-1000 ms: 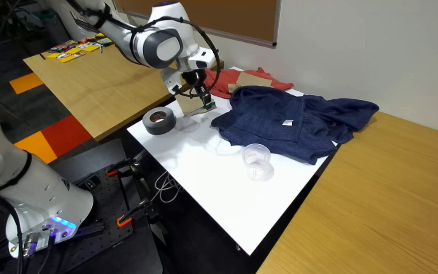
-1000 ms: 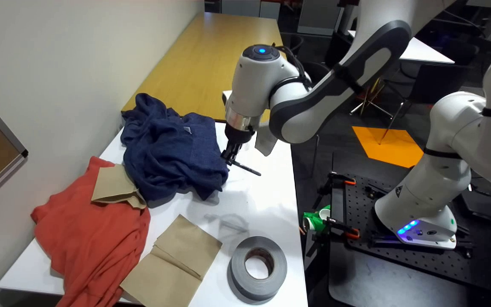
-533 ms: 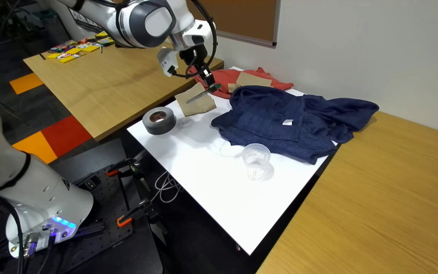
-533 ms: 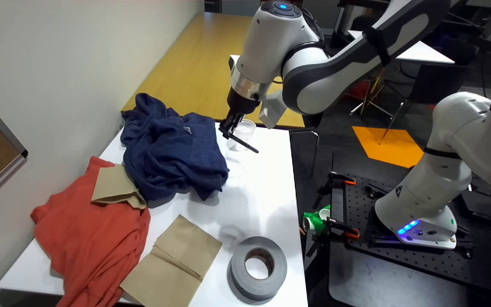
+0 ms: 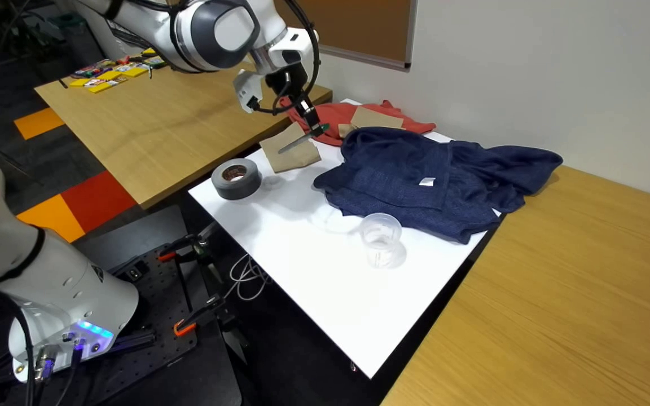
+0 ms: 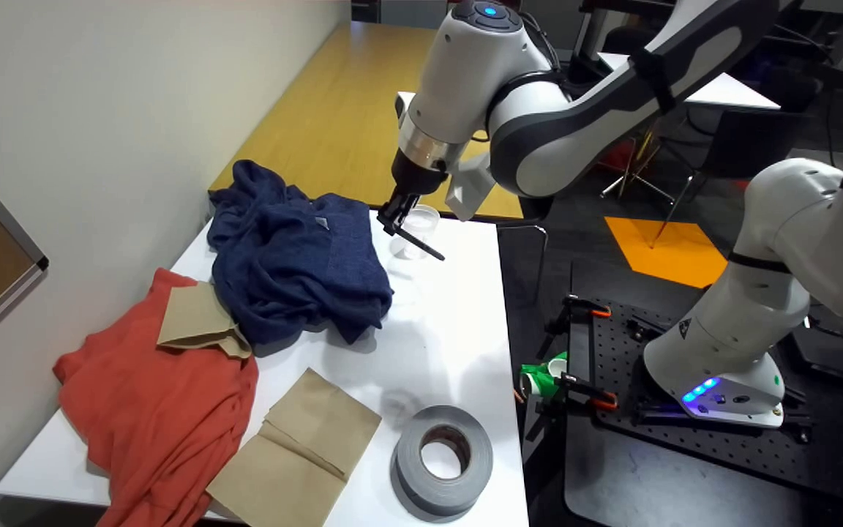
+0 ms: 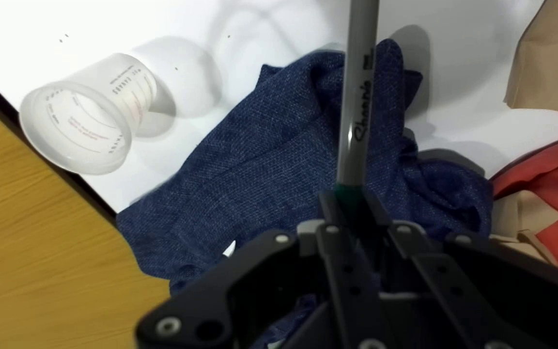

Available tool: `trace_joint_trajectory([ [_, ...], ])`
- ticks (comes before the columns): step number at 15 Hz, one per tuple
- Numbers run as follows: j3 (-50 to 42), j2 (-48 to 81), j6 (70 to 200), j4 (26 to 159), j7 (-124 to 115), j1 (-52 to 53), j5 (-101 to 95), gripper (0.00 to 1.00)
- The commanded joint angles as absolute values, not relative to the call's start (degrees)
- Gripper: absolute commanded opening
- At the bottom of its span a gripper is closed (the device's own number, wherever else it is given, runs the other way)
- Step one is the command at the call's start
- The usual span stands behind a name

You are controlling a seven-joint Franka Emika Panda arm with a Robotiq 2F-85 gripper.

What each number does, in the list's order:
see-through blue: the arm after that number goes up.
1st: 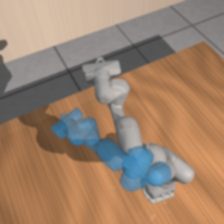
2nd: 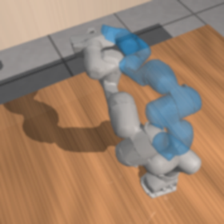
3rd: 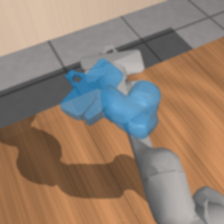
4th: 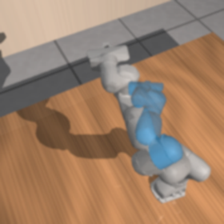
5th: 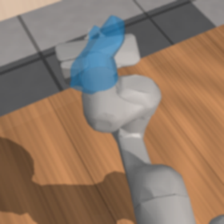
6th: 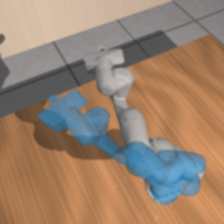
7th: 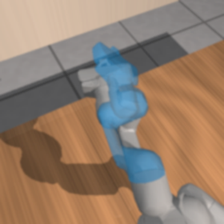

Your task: Pick the pen and put it in the cup

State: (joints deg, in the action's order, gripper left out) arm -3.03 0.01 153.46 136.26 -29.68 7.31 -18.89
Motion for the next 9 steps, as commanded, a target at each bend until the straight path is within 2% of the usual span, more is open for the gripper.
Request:
trace_joint_trajectory([
  [1,-2.8,1.7,154.7,133.4,-45.3,3.4,-33.1,0.04],
  [9,-8.7,6.1,148.0,124.3,-83.2,5.6,-63.2,0.04],
])
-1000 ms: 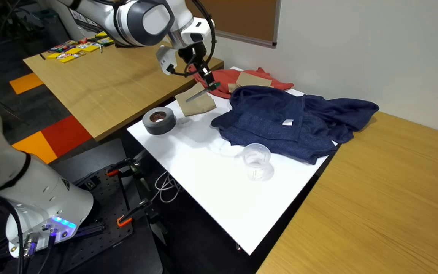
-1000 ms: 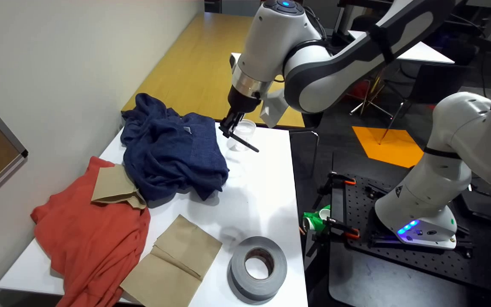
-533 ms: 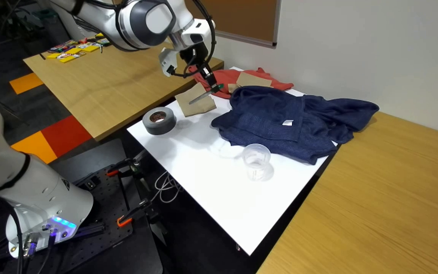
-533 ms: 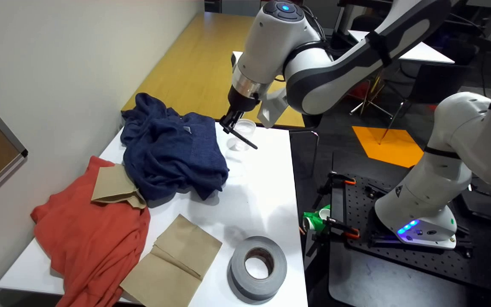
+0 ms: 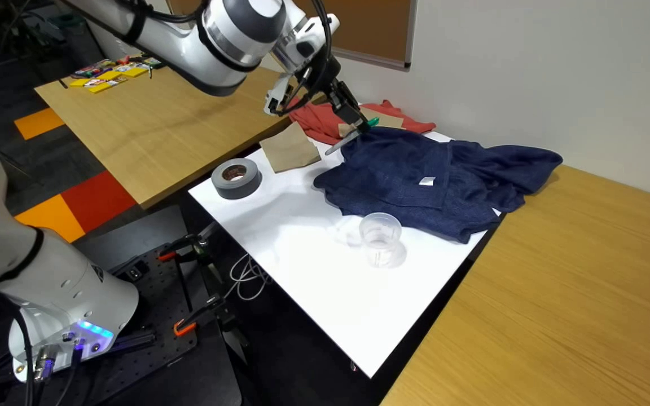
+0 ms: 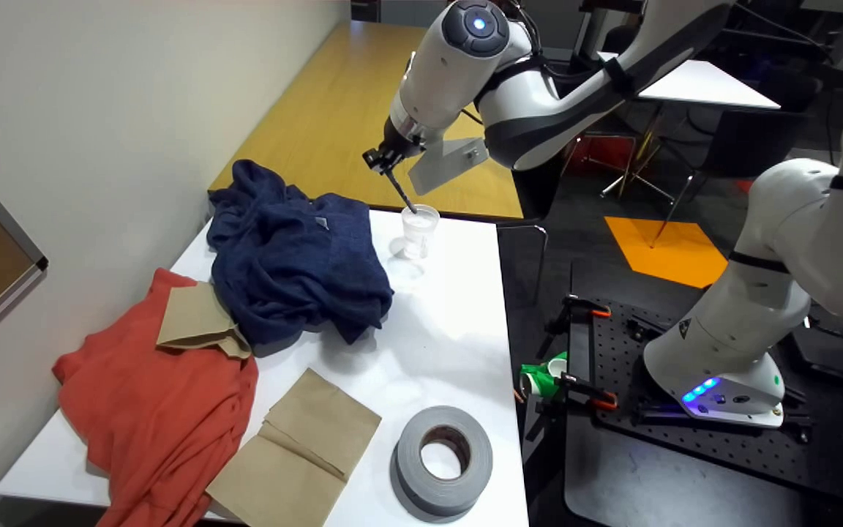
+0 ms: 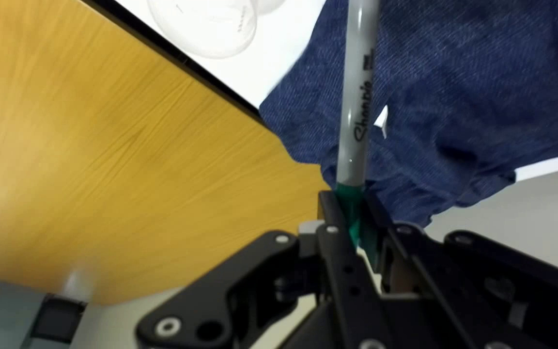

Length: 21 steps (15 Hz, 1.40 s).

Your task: Pick the pen and put it in the cup

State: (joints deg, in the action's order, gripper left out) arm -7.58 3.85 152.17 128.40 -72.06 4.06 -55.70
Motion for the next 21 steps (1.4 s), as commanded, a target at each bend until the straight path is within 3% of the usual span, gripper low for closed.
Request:
trace_joint_trajectory([
  [1,-8.8,6.8,146.3,123.5,-87.8,5.9,-66.1,0.04],
  [10,-2.6,15.4,121.0,119.3,-120.2,5.1,-78.8,0.04],
  [21,-1.0,26.6,98.7,111.0,-133.6,4.6,-77.1,0.04],
])
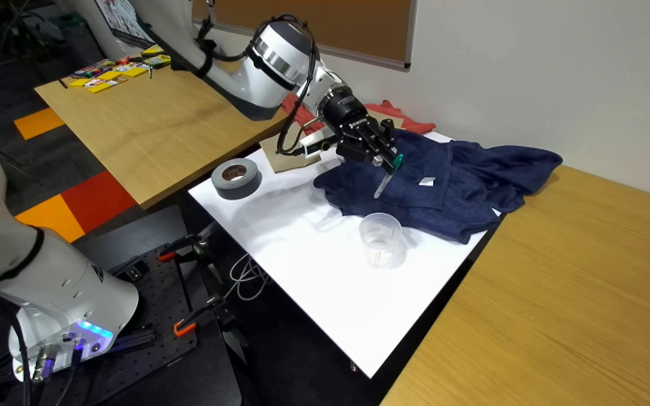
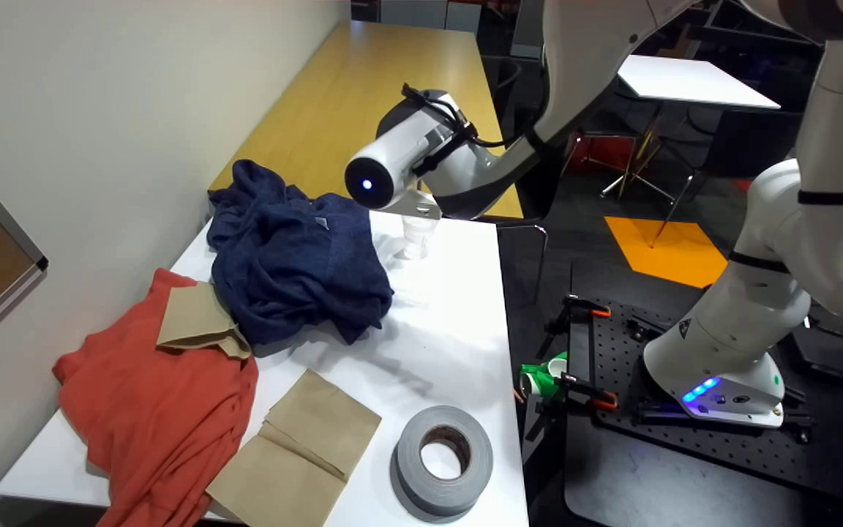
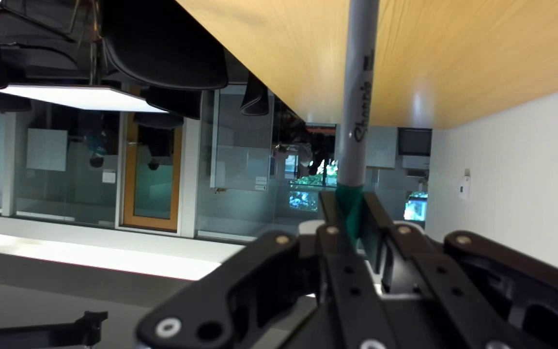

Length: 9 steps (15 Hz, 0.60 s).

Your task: Pick the pen and put it in the cup

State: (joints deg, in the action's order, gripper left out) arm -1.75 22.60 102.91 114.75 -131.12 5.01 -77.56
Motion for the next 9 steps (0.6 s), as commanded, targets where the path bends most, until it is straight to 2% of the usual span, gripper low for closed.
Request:
trace_joint_trajectory([
  [1,-1.0,28.0,97.7,110.1,-133.9,4.6,-76.8,0.04],
  [9,-0.8,35.1,96.9,106.3,-134.1,3.9,-75.5,0.04],
])
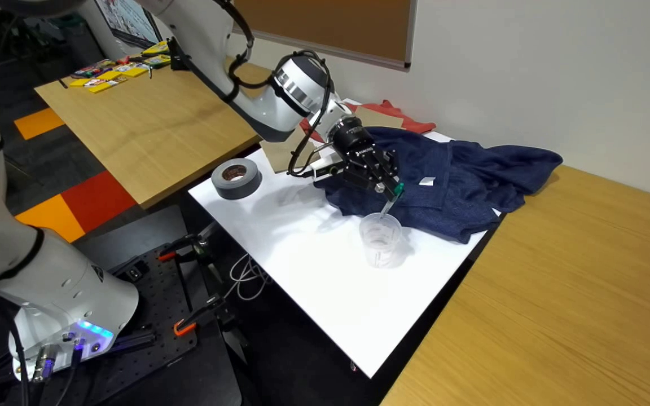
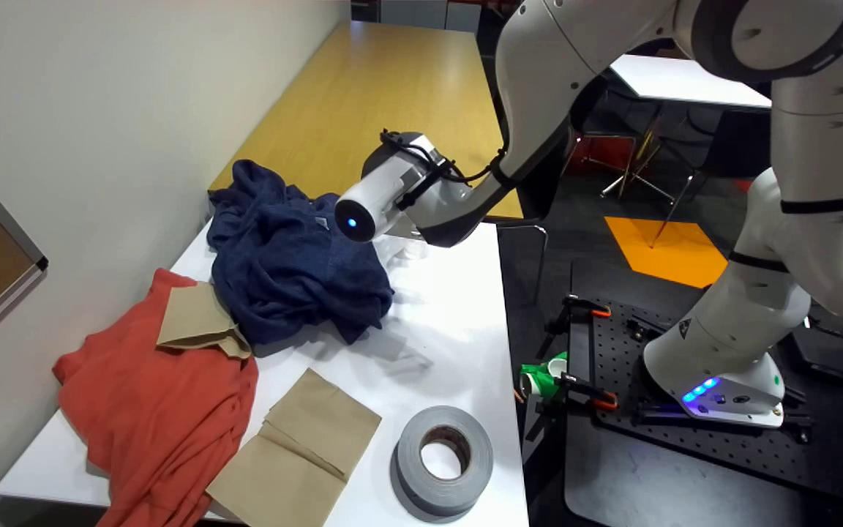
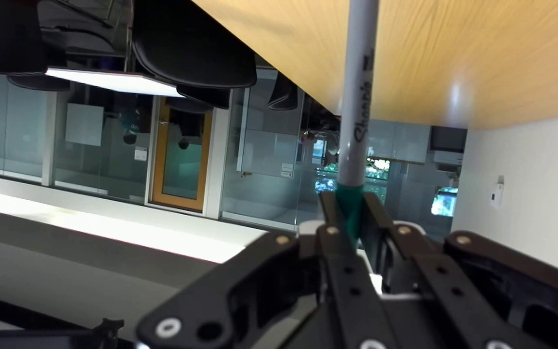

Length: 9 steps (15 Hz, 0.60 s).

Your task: Pick the pen and put it in the cup

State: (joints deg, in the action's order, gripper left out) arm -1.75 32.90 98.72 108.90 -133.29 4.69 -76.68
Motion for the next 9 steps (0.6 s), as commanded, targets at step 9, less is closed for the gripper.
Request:
trace_joint_trajectory([
  [9,-0.8,39.6,97.0,103.8,-134.2,4.1,-73.7,0.04],
])
